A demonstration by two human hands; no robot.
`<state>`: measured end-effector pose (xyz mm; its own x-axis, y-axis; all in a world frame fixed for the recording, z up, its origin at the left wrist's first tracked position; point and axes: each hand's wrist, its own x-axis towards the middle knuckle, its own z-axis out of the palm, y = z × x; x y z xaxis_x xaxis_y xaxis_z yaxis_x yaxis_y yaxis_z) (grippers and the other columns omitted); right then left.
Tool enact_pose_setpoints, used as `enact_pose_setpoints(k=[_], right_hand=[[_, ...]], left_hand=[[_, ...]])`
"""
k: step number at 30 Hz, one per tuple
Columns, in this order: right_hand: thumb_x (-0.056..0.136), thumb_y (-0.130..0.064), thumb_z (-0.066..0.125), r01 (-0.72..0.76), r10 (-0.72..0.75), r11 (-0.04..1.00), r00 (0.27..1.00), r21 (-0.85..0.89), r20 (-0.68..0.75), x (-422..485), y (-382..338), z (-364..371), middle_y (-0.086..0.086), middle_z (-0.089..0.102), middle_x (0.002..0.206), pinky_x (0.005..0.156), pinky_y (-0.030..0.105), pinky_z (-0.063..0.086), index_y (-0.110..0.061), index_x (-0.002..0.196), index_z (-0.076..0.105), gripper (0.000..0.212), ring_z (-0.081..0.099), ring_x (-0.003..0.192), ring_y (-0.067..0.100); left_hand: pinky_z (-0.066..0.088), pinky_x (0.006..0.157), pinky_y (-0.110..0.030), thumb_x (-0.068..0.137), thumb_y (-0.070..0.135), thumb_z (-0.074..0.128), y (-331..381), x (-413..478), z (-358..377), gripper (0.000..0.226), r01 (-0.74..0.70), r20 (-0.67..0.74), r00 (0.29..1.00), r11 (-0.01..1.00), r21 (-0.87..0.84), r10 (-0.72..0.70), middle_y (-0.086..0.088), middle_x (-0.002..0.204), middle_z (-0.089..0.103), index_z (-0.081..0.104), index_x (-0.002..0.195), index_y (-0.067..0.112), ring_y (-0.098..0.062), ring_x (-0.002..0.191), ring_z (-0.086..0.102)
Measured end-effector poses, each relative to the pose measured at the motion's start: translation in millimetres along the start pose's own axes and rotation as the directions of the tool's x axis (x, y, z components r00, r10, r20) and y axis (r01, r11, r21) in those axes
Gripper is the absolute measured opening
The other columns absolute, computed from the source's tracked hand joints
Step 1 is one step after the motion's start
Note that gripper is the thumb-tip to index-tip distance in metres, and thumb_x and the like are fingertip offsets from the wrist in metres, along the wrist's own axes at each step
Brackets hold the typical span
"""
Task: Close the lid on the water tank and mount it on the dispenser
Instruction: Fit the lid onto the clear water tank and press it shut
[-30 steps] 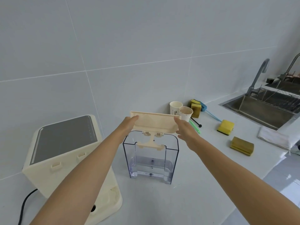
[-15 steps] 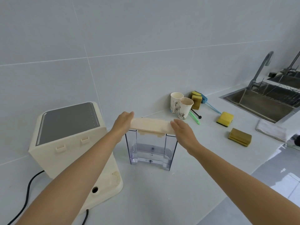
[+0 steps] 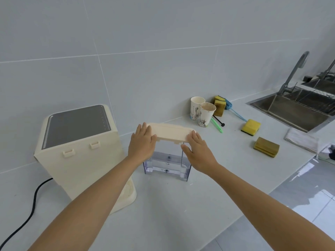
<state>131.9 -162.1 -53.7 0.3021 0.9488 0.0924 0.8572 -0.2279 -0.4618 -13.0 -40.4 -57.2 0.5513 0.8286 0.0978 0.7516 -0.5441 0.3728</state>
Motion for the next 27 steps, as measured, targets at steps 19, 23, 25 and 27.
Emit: enact_pose_setpoints(k=[19, 23, 25, 27], right_hand=[[0.091, -0.041, 0.038, -0.249, 0.196, 0.92, 0.961, 0.304, 0.194, 69, 9, -29, 0.013, 0.036, 0.146, 0.099, 0.035, 0.036, -0.015, 0.14, 0.027, 0.056, 0.037, 0.13, 0.029], [0.09, -0.039, 0.041, -0.251, 0.179, 0.928, 0.949, 0.277, 0.259, 75, 9, -26, 0.011, 0.048, 0.136, 0.059, 0.019, 0.032, -0.015, 0.133, 0.039, 0.05, 0.049, 0.105, 0.024], [0.089, -0.035, 0.042, -0.217, 0.159, 0.947, 0.958, 0.238, 0.24, 74, 9, -26, 0.013, 0.06, 0.115, 0.057, 0.023, 0.034, -0.009, 0.122, 0.051, 0.043, 0.053, 0.087, 0.023], [0.088, -0.033, 0.044, -0.206, 0.151, 0.949, 0.961, 0.239, 0.231, 71, 7, -27, 0.01, 0.06, 0.097, 0.06, 0.026, 0.038, -0.006, 0.114, 0.056, 0.039, 0.053, 0.08, 0.023]], left_hand=[[0.003, 0.116, -0.046, 0.092, 0.043, 0.03, 15, -35, 27, 0.055, 0.117, -0.024, 0.992, 0.97, -0.212, -0.125, -0.016, 0.153, -0.02, 0.004, 0.141, 0.035, -0.029, 0.142, -0.009], [-0.001, 0.116, -0.046, 0.092, 0.046, 0.03, 19, -33, 32, 0.063, 0.146, -0.03, 0.987, 0.964, -0.22, -0.156, -0.017, 0.151, -0.024, -0.004, 0.142, 0.028, -0.03, 0.142, -0.014], [-0.005, 0.115, -0.046, 0.091, 0.047, 0.03, 21, -31, 34, 0.068, 0.156, -0.028, 0.986, 0.962, -0.223, -0.167, -0.019, 0.15, -0.026, -0.008, 0.142, 0.023, -0.03, 0.14, -0.019], [-0.007, 0.115, -0.046, 0.091, 0.048, 0.03, 23, -28, 36, 0.071, 0.164, -0.023, 0.984, 0.956, -0.244, -0.175, -0.02, 0.149, -0.027, -0.011, 0.142, 0.018, -0.029, 0.14, -0.022]])
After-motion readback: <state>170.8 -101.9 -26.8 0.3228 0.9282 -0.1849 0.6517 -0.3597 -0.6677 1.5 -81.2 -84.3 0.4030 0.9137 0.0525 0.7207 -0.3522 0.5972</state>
